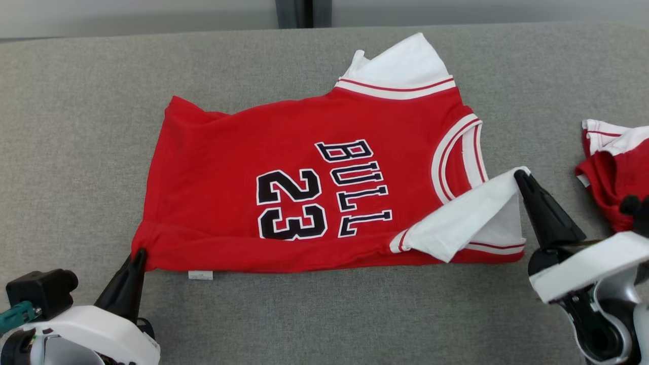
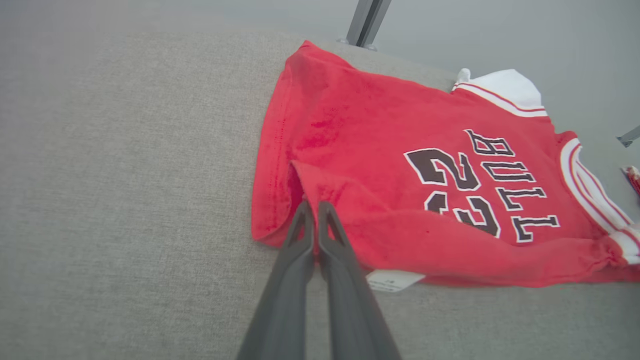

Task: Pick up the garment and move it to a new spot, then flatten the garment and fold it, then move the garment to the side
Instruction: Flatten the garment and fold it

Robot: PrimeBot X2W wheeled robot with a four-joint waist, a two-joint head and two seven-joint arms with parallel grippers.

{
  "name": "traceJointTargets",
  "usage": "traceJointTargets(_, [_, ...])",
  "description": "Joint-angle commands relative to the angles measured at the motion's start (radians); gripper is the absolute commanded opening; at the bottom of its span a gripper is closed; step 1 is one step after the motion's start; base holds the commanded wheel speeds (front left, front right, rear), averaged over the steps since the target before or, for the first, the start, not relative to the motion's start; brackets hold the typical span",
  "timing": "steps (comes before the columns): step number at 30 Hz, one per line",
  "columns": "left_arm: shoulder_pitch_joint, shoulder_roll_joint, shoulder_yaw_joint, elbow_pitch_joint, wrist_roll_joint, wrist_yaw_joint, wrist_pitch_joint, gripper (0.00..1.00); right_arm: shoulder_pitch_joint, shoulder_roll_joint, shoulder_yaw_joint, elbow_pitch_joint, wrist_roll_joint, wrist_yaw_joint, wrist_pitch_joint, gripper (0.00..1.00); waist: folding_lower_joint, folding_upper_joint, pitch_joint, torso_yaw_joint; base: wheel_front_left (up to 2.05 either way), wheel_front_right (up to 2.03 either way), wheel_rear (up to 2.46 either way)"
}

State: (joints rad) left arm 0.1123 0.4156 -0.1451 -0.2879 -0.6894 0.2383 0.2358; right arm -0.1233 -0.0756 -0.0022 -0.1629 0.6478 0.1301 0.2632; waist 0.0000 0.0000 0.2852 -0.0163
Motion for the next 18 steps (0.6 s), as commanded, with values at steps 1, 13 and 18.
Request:
traceJointTargets(1, [-0.024, -0.004, 0.002, 0.009, -0.007, -0.008, -0.006, 0.00, -0.032, -0.021, 0.003, 0.025, -0.005, 0.001, -0.004, 0.00, 0.0000, 0.0000, 0.030, 0.010, 0.00, 0.00, 0.00])
traceJointTargets(13, [-0.144, -0.048, -0.013, 0.156, -0.053, -0.055, -0.029, 0.00, -0.260, -0.074, 0.085, 0.310, 0.046, 0.001, -0.066, 0.00, 0.0000, 0.0000, 0.098, 0.033, 0.00, 0.00, 0.00])
traceJointTargets(18, [-0.155, -0.066, -0.007, 0.185, -0.055, -0.058, -0.063, 0.30, -0.282, -0.078, 0.107, 0.361, 0.086, 0.001, -0.119, 1.00, 0.0000, 0.0000, 0.092, 0.035, 0.00, 0.00, 0.00])
